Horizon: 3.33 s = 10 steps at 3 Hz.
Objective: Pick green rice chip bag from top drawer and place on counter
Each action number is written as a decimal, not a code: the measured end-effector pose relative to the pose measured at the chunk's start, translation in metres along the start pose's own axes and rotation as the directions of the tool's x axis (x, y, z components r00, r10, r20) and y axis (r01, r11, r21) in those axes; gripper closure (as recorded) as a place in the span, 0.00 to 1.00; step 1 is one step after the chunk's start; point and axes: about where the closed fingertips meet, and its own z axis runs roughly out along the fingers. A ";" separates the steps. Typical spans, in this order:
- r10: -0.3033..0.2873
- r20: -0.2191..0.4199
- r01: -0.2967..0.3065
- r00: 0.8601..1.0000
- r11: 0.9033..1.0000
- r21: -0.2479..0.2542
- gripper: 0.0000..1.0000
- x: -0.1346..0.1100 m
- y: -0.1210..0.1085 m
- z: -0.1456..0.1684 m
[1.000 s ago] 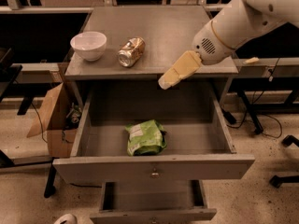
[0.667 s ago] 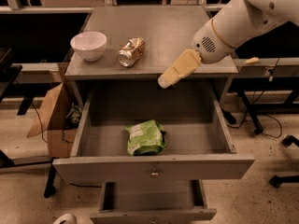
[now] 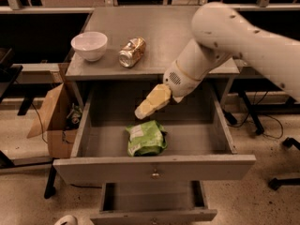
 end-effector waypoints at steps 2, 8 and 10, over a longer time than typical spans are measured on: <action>0.230 -0.119 -0.237 0.966 0.970 -0.053 0.00 0.007 0.005 0.064; 0.520 -0.463 -0.613 0.717 0.788 -0.064 0.41 0.053 -0.036 0.154; 0.587 -0.448 -0.674 0.674 0.737 -0.049 0.88 0.076 -0.048 0.145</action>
Offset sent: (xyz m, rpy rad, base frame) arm -0.0064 0.0248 -0.0502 -0.0206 0.1624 -0.0656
